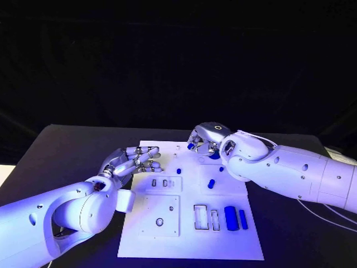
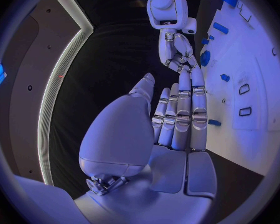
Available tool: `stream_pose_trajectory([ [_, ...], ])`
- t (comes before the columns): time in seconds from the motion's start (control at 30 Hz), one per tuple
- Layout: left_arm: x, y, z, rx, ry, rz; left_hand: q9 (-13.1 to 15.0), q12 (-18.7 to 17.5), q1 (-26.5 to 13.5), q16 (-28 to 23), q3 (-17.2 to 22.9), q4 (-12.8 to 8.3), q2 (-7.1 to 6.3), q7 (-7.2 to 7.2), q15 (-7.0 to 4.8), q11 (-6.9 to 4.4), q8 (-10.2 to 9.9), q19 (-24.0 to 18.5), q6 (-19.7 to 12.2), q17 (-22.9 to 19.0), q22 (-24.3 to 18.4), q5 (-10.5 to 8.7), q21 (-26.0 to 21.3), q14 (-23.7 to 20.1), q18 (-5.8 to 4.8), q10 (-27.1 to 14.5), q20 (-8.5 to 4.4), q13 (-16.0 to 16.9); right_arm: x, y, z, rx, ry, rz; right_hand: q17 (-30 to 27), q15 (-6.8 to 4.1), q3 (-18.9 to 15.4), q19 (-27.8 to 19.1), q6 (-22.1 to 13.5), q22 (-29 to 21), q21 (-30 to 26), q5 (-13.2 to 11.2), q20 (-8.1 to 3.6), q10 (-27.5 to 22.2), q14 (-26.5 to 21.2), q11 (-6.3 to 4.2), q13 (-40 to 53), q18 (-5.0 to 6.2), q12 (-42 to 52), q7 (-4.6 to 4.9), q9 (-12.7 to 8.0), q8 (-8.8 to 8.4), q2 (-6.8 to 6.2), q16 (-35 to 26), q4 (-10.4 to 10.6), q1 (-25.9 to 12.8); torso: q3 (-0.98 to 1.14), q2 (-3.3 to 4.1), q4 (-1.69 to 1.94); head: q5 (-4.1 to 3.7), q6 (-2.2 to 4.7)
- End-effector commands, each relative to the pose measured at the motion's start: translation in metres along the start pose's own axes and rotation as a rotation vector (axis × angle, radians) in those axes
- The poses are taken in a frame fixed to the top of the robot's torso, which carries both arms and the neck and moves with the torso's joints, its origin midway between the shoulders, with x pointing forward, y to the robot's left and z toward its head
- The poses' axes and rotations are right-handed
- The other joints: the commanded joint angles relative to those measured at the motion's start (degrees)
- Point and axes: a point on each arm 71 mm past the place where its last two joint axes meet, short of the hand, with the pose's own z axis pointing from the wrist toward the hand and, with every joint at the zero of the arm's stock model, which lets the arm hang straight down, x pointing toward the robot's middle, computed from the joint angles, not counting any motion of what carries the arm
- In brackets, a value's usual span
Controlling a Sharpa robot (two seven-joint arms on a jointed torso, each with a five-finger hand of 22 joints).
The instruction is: Assemble the parts on the task board
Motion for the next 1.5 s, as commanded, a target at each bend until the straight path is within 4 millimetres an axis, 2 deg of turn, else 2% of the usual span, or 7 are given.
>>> stream_pose_trajectory([
  [0.03, 0.004, -0.001, 0.000, 0.006, 0.030, -0.009, 0.0, -0.2, -0.1, -0.4, 0.0, -0.3, 0.37, 0.12, 0.10, 0.11, -0.2, 0.3, -0.1, 0.1, 0.1, -0.22, 0.4, -0.3, 0.35, -0.4, -0.02, 0.0, -0.002, 0.001, 0.004, 0.013, -0.036, 0.006, 0.1, -0.51, 0.3, 0.3, 0.3, 0.1, 0.2, 0.2, -0.01, 0.1, 1.7, 0.02, -0.1, -0.78, -0.2, 0.05, 0.1, 0.09, -0.21, 0.2, 0.1, -0.3, -0.20, 0.14, 0.20, 0.01, 0.14],
  [0.23, 0.006, -0.002, -0.001, 0.006, 0.034, -0.010, 0.0, -0.1, -0.2, -0.4, 0.0, -0.3, 0.41, 0.11, 0.12, 0.11, -0.2, 0.3, -0.1, 0.1, 0.1, -0.23, 0.3, -0.3, 0.34, -0.4, -0.01, 0.0, 0.002, 0.004, 0.013, 0.025, -0.020, 0.002, 0.3, -0.48, 0.4, 0.3, 0.3, 0.2, 0.3, 0.2, 0.01, 0.0, 1.7, 0.06, -0.1, -0.80, -0.2, 0.09, 0.1, 0.05, -0.34, 0.4, 0.2, -0.3, -0.35, 0.31, 0.48, 0.38, 0.25],
  [0.5, 0.008, -0.004, -0.001, 0.008, 0.039, -0.010, 0.0, -0.1, -0.2, -0.4, 0.0, -0.3, 0.41, 0.11, 0.12, 0.11, -0.2, 0.3, -0.1, 0.1, 0.1, -0.23, 0.3, -0.3, 0.34, -0.4, -0.01, 0.0, 0.006, 0.011, 0.021, 0.019, 0.000, 0.003, 0.4, -0.44, 0.5, 0.2, 0.2, 0.2, 0.4, 0.2, 0.04, -0.1, 1.7, 0.11, -0.1, -0.81, -0.2, 0.13, 0.1, -0.01, -0.58, 0.5, 0.3, -0.5, -0.32, 0.53, 0.60, 0.48, 0.34],
  [0.83, 0.009, -0.005, 0.000, 0.009, 0.043, -0.010, 0.0, -0.1, -0.2, -0.4, 0.0, -0.3, 0.41, 0.11, 0.12, 0.11, -0.2, 0.3, -0.1, 0.1, 0.1, -0.23, 0.3, -0.3, 0.34, -0.4, -0.01, 0.0, 0.009, 0.015, 0.029, 0.028, 0.007, 0.002, 0.3, -0.38, 0.7, 0.1, 0.1, 0.2, 0.4, 0.1, 0.08, -0.2, 1.7, 0.18, -0.1, -0.80, -0.2, 0.18, 0.1, -0.09, -0.83, 0.5, 0.5, -0.7, -0.35, 0.53, 0.37, 0.80, 0.27],
  [1.13, 0.010, -0.006, 0.001, 0.009, 0.048, -0.011, 0.0, -0.1, -0.2, -0.4, 0.0, -0.3, 0.41, 0.11, 0.12, 0.11, -0.2, 0.3, -0.1, 0.1, 0.1, -0.23, 0.3, -0.3, 0.34, -0.4, -0.01, 0.0, 0.013, 0.019, 0.035, 0.047, 0.031, -0.001, 0.5, -0.29, 1.0, 0.0, -0.1, 0.3, 0.5, -0.2, 0.17, -0.6, 1.6, 0.28, -0.1, -0.79, -0.3, 0.26, 0.0, -0.23, -1.14, 0.7, 0.9, -0.9, -0.41, 0.59, 0.52, 0.79, 0.21],
  [1.37, 0.010, -0.007, 0.001, 0.009, 0.049, -0.011, 0.0, -0.1, -0.2, -0.6, 0.0, -0.4, 0.45, 0.10, 0.14, 0.11, -0.2, 0.2, 0.0, 0.2, 0.1, -0.25, 0.3, -0.4, 0.33, -0.4, 0.01, 0.0, 0.015, 0.021, 0.037, 0.050, 0.044, -0.001, 0.3, -0.20, 1.3, -0.3, -0.4, -0.1, 0.4, -0.3, 0.24, -1.0, 1.6, 0.38, -0.1, -0.72, -0.3, 0.35, 0.0, -0.33, -1.52, 0.6, 1.1, -1.1, -0.45, 0.62, 0.44, 0.85, 0.13],
  [1.5, 0.010, -0.007, 0.001, 0.009, 0.050, -0.011, 0.0, -0.1, -0.2, -0.6, 0.0, -0.4, 0.45, 0.10, 0.14, 0.11, -0.2, 0.2, 0.0, 0.2, 0.1, -0.25, 0.3, -0.4, 0.33, -0.4, 0.01, 0.0, 0.016, 0.021, 0.037, 0.056, 0.051, -0.002, -0.8, 0.25, 1.6, -1.4, -1.8, -1.6, -0.5, -0.8, 0.52, -2.7, 1.2, 0.88, -0.2, -0.46, -0.4, 0.92, -0.3, -0.62, -2.61, 0.0, 1.7, -1.6, -0.44, 0.63, 0.41, 0.93, 0.22],
])
